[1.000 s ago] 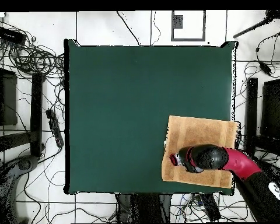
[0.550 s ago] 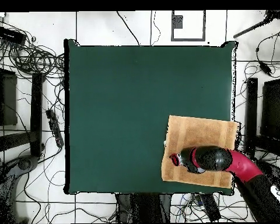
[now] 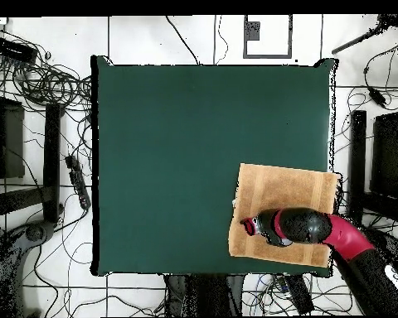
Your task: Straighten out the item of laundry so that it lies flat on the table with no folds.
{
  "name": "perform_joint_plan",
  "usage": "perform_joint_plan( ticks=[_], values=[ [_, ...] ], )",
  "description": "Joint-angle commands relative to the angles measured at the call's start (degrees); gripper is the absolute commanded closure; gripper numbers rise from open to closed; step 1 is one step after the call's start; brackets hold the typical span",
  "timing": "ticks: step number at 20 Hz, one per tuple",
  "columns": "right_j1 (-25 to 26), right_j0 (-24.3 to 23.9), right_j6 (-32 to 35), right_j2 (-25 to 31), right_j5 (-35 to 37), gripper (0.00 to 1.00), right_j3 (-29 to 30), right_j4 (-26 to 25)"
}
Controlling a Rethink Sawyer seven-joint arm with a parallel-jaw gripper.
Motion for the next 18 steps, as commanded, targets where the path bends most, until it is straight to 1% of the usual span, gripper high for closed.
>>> perform_joint_plan(
  ticks=[1, 5, 9, 18],
  values=[
    [22.6, 8.8, -6.1, 4.0, -33.0, 1.00, -8.2, -15.7],
    [22.7, 8.6, -5.3, 4.2, -34.2, 1.00, -7.7, -16.4],
    [21.8, 9.7, -3.1, 3.7, -35.0, 1.00, -7.5, -17.0],
    [22.1, 10.5, -1.0, 3.4, -37.5, 1.00, -7.8, -17.9]
  ],
)
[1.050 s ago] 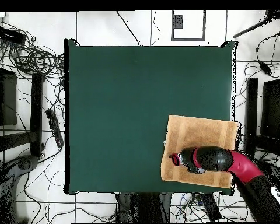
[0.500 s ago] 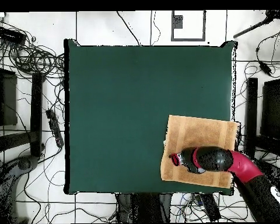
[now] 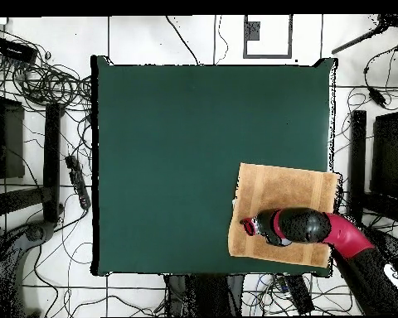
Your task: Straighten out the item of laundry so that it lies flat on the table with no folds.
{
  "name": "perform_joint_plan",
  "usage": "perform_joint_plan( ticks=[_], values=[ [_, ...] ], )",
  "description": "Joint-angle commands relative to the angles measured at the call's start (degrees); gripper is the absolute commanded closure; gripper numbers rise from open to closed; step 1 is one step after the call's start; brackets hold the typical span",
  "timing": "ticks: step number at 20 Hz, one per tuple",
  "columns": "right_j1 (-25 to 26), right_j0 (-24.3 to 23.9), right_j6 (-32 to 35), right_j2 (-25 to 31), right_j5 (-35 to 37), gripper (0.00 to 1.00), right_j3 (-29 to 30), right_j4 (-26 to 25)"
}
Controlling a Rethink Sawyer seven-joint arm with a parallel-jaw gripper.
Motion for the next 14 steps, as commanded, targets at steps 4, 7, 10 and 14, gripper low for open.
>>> perform_joint_plan(
  ticks=[4, 7, 10, 14],
  values=[
    [21.9, 11.5, 0.4, 1.9, -39.5, 1.00, -7.9, -16.6],
    [22.9, 11.0, 0.4, 2.1, -41.6, 1.00, -7.7, -17.0],
    [22.9, 11.7, 1.5, 1.8, -42.9, 1.00, -7.7, -17.2],
    [23.6, 11.5, 1.7, 1.9, -45.1, 1.00, -7.4, -17.6]
  ],
)
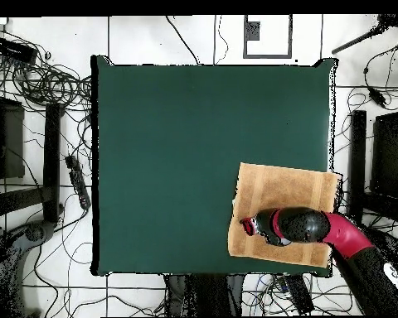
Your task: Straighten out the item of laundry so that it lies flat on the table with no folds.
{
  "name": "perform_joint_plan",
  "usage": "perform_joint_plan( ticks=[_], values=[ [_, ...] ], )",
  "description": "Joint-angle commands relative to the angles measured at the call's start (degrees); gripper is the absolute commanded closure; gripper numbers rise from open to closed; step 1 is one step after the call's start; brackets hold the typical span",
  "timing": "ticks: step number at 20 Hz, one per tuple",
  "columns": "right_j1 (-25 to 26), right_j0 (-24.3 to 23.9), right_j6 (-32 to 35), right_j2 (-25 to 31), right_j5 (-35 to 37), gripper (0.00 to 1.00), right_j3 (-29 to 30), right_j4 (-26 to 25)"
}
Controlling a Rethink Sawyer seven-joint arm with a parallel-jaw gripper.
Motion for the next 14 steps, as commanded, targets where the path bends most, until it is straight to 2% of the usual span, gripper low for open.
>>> perform_joint_plan(
  ticks=[1, 14],
  values=[
    [23.6, 11.5, 2.2, 1.7, -45.7, 1.00, -7.4, -17.3],
    [22.6, 15.7, 6.1, -0.9, -53.6, 1.00, -7.5, -17.1]
  ],
)
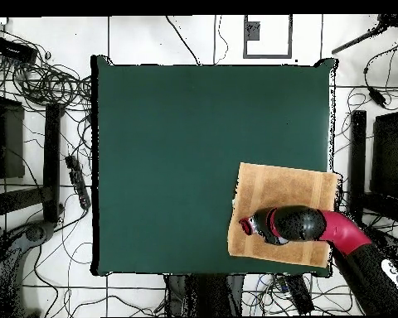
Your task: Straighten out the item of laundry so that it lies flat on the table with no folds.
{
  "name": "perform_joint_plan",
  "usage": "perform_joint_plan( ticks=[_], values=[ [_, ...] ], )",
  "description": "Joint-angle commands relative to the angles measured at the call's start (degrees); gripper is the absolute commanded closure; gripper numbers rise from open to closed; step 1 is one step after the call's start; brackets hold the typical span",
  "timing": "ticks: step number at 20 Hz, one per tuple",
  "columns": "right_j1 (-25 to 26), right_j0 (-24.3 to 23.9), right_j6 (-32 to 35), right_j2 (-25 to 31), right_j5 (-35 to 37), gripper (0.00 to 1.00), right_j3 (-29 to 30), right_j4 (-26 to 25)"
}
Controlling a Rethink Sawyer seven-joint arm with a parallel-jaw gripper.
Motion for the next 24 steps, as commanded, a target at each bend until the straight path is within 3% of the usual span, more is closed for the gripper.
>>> perform_joint_plan(
  ticks=[1, 9, 16, 18, 20, 21, 23, 24],
  values=[
    [23.7, 14.4, 6.6, -0.7, -54.4, 1.00, -7.8, -16.0],
    [21.6, 21.5, 9.8, -6.1, -61.4, 1.00, -9.4, -12.3],
    [22.9, 20.2, 8.2, -5.5, -62.3, 1.00, -9.3, -12.0],
    [25.3, 16.3, 5.7, -2.5, -60.2, 1.00, -9.2, -14.7],
    [32.5, 6.4, -0.7, 4.8, -53.5, 1.00, -8.4, -21.9],
    [39.4, -1.6, -5.9, 9.8, -48.2, 1.00, -7.6, -27.4],
    [47.6, -9.9, -11.2, 13.8, -43.4, 1.00, -6.2, -32.3],
    [49.4, -11.6, -12.3, 14.4, -42.5, 1.00, -5.9, -32.8]
  ],
)
